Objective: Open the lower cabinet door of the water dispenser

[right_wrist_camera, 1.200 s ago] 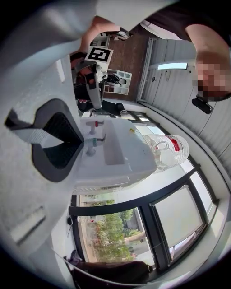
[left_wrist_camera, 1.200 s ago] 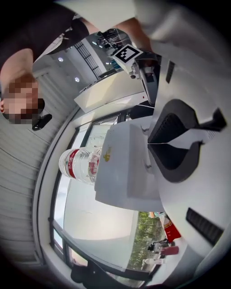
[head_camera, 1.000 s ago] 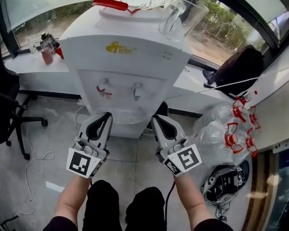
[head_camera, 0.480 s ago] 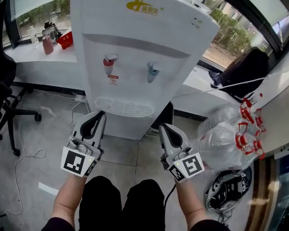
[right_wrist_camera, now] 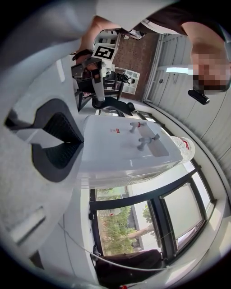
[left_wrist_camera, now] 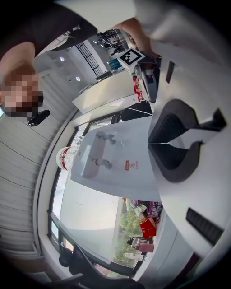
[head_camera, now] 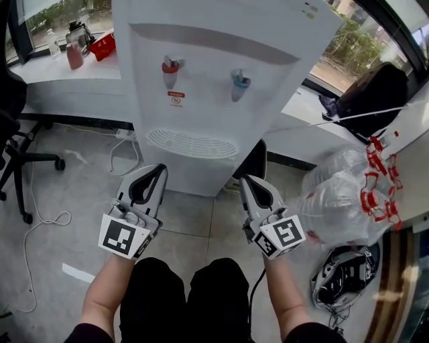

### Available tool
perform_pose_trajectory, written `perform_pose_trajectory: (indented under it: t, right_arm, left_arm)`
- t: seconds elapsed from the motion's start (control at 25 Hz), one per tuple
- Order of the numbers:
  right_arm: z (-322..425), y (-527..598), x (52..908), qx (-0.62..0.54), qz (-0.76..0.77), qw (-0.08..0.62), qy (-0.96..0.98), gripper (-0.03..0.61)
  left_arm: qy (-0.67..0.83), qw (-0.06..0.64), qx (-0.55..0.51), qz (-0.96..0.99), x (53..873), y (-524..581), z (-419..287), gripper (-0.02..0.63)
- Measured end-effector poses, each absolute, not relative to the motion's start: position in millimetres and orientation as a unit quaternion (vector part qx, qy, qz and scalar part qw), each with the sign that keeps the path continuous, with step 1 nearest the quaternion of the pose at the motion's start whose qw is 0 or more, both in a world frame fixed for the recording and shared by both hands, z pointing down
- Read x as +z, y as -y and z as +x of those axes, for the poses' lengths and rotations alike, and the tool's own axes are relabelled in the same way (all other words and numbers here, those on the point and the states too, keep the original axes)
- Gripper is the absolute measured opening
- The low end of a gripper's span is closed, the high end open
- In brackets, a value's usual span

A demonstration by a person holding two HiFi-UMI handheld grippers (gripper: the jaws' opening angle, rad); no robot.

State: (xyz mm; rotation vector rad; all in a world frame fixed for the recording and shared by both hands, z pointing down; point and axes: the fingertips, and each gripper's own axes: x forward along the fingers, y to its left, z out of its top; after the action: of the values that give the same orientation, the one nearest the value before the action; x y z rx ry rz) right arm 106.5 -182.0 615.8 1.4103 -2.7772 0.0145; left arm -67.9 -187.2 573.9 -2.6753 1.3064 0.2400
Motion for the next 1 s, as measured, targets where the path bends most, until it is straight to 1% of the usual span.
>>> perform_pose_trajectory:
  t: [0.2,0.28,0.4,0.6,0.72,0.8,1.0]
  right_arm:
    - [112,191,629,0.001,0.457,0.027,0.889,0.002]
    - [117,196,635,0.003,0.462,0.027,0.887,0.02]
    - [122,204,647,0.017,0.467,0.028,0.884,0.028]
    - [127,218,668,0.023,0.477,0.048,0.877,0.093]
    - [128,231,678,0.023,0.484,0.055,0.873,0.16]
    - [130,240,684,0.028,0.487,0.057,0.871,0.194]
    - [124,259,700,0.041,0.466,0.061,0.881,0.252]
  left_arm:
    - [-0.418,0.076,0.074,-0.902,572,186,-66,0.011]
    - [-0.416,0.076,0.074,-0.903,573,189,-67,0.011]
    - [-0.416,0.075,0.079,-0.903,576,190,-67,0.011]
    - [-0.414,0.063,0.077,-0.905,590,190,-65,0.011]
    - [-0.417,0.059,0.072,-0.904,600,194,-66,0.011]
    - [-0.415,0.055,0.078,-0.905,603,195,-64,0.011]
    - [-0.407,0.055,0.082,-0.908,606,195,-58,0.011]
